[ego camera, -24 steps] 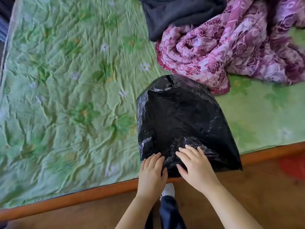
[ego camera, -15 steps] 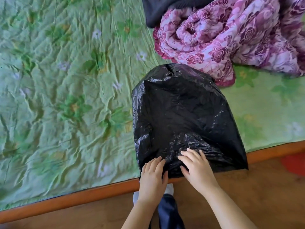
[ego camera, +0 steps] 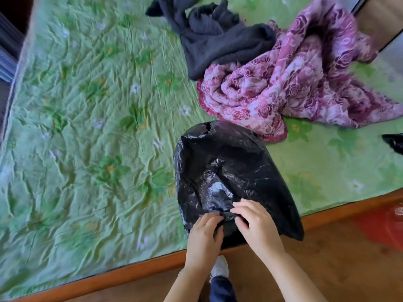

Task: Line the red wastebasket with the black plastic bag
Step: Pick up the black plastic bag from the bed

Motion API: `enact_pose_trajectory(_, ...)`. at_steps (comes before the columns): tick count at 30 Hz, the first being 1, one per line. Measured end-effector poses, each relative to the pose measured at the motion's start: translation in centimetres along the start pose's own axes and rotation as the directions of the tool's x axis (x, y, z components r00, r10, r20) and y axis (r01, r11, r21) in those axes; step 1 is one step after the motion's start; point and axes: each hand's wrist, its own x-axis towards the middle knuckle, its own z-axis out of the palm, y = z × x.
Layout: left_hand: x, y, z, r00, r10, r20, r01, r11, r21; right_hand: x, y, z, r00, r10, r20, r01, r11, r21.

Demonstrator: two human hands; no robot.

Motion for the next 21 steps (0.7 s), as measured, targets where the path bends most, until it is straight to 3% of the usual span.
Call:
enact_pose_trajectory(5, 0.3, 3.9, -4.8, 0.995, -0.084, -0.054, 0.070, 0.970, -0.232, 0.5, -3.2, -4.5, 1.000, 0.007, -0.022, -0.004, 0.994, 0.107)
enact_pose_trajectory(10, -0.2, 8.0, -9.3, 0.986, -0.164, -0.001, 0.152, 0.914, -0.377, 0.0, -6.3, -9.0, 0.996, 0.026, -0.080, -0.008, 0.976, 0.218)
enact_pose_trajectory(21, -2.5, 15.8, -15.9, 0.996, 0.085, 0.017, -0.064, 0.847, -0.527, -4.7, -12.9, -17.0, 0.940, 0.114, -0.320, 0.001, 0.941, 0.337)
